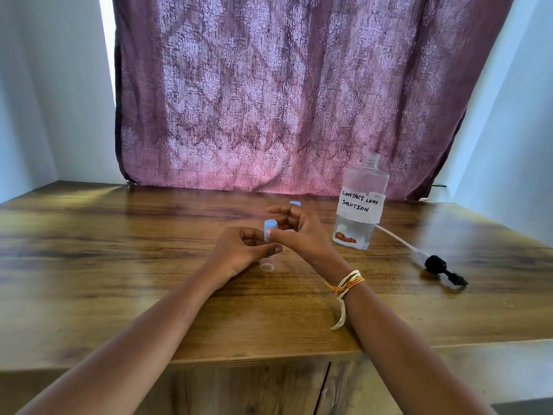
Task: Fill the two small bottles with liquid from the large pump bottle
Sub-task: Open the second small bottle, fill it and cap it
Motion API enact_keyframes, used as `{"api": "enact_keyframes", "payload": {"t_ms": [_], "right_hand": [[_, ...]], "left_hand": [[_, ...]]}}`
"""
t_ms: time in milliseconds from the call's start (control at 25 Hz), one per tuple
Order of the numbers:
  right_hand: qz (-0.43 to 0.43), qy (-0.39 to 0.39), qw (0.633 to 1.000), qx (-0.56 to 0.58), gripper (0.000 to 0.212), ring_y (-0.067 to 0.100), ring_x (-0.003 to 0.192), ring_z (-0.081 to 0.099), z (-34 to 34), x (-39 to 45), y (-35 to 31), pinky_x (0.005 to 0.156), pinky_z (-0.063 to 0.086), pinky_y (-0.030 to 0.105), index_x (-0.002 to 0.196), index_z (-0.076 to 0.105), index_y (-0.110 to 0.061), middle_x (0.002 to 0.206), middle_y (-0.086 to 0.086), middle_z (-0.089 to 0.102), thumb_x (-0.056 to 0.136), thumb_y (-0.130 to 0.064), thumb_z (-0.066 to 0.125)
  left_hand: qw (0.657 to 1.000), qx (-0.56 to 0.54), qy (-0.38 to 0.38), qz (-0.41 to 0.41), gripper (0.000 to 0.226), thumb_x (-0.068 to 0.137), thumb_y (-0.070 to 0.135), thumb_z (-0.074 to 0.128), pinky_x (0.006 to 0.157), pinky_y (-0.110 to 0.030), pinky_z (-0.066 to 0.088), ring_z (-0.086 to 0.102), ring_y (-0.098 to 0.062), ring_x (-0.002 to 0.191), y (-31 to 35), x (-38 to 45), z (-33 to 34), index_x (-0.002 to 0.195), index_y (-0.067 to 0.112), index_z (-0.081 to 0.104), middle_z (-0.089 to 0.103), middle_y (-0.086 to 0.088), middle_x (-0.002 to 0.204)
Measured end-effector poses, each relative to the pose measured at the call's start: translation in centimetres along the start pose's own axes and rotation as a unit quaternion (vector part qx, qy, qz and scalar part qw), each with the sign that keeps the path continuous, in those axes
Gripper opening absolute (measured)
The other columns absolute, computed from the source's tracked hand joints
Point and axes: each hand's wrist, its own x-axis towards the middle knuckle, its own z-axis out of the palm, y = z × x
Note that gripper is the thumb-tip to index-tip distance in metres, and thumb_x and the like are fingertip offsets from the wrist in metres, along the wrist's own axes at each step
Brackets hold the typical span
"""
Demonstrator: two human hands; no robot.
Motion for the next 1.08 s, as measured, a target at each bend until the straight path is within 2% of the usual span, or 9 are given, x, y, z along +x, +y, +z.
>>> {"api": "enact_keyframes", "payload": {"t_ms": [160,360,480,560,680,800,880,960,1080], "right_hand": [[0.018,-0.063,0.998,0.009,0.052,0.016,0.097,0.067,0.04,-0.23,-0.12,0.078,0.058,0.025,0.130,0.055,-0.011,0.121,0.010,0.067,0.082,0.004,0.069],[0.019,-0.017,1.000,-0.003,0.051,0.020,0.088,0.065,0.11,-0.02,0.22,0.079,0.056,0.031,0.126,0.058,-0.011,0.107,0.029,0.067,0.079,0.000,0.075],[0.026,-0.060,0.997,0.031,0.054,0.024,0.100,0.068,-0.08,-0.13,0.13,0.085,0.056,0.033,0.133,0.053,-0.011,0.116,0.020,0.068,0.083,0.009,0.063],[0.024,-0.058,0.998,0.015,0.060,0.021,0.104,0.067,0.02,-0.05,0.09,0.082,0.058,0.026,0.134,0.052,-0.014,0.122,0.014,0.065,0.081,0.003,0.071],[0.033,-0.014,0.999,0.004,0.071,0.016,0.093,0.067,0.24,0.09,0.30,0.077,0.057,0.022,0.135,0.051,-0.015,0.102,0.011,0.065,0.072,-0.005,0.082],[0.024,-0.021,0.999,0.030,0.065,0.018,0.087,0.067,-0.02,0.15,0.59,0.078,0.055,0.028,0.135,0.051,-0.015,0.089,0.003,0.070,0.077,0.003,0.075],[0.023,-0.053,0.997,0.047,0.062,0.022,0.094,0.068,-0.14,0.05,0.50,0.084,0.056,0.033,0.135,0.049,-0.019,0.103,0.008,0.072,0.082,0.007,0.066],[0.027,-0.059,0.997,0.033,0.066,0.022,0.102,0.067,-0.05,-0.01,0.31,0.084,0.057,0.031,0.138,0.048,-0.019,0.117,0.008,0.066,0.080,0.002,0.072],[0.028,-0.018,0.999,-0.002,0.074,0.022,0.099,0.068,0.28,-0.02,0.14,0.077,0.057,0.026,0.137,0.049,-0.018,0.111,0.013,0.064,0.072,-0.008,0.083]], "left_hand": [[1.000,0.002,-0.004,0.000,0.016,0.070,0.023,0.082,0.080,-0.031,0.056,0.073,-0.013,0.082,0.37,-0.25,-0.02,0.085,0.022,0.078,0.078,0.002,0.083],[1.000,0.000,-0.005,0.005,0.019,0.069,0.023,0.083,0.085,-0.041,0.056,0.073,-0.020,0.087,0.16,-0.14,-0.04,0.087,0.020,0.078,0.078,-0.002,0.084],[1.000,0.003,-0.006,-0.007,0.025,0.068,0.026,0.083,0.082,-0.036,0.057,0.073,-0.015,0.084,0.22,-0.13,-0.04,0.091,0.020,0.077,0.078,0.000,0.084],[1.000,0.005,-0.005,0.001,0.024,0.068,0.025,0.083,0.086,-0.039,0.057,0.073,-0.016,0.086,0.12,-0.11,-0.05,0.091,0.019,0.078,0.078,-0.001,0.086],[1.000,-0.004,0.000,0.008,0.021,0.068,0.020,0.083,0.089,-0.045,0.056,0.073,-0.019,0.088,0.01,-0.18,-0.03,0.088,0.017,0.078,0.078,-0.003,0.086],[1.000,-0.004,0.005,-0.007,0.025,0.067,0.023,0.085,0.087,-0.043,0.055,0.073,-0.023,0.088,-0.03,-0.03,-0.02,0.090,0.014,0.077,0.077,-0.007,0.085],[1.000,0.000,0.003,-0.014,0.027,0.067,0.026,0.085,0.086,-0.041,0.056,0.073,-0.020,0.086,0.05,-0.01,-0.05,0.090,0.015,0.077,0.077,-0.005,0.085],[1.000,-0.003,-0.007,-0.002,0.024,0.068,0.023,0.084,0.088,-0.042,0.057,0.073,-0.018,0.087,0.10,-0.06,-0.08,0.091,0.017,0.078,0.078,-0.002,0.086],[1.000,-0.008,-0.005,0.011,0.019,0.070,0.016,0.082,0.089,-0.045,0.057,0.073,-0.019,0.088,0.05,-0.17,-0.08,0.089,0.016,0.078,0.078,-0.002,0.086]]}}
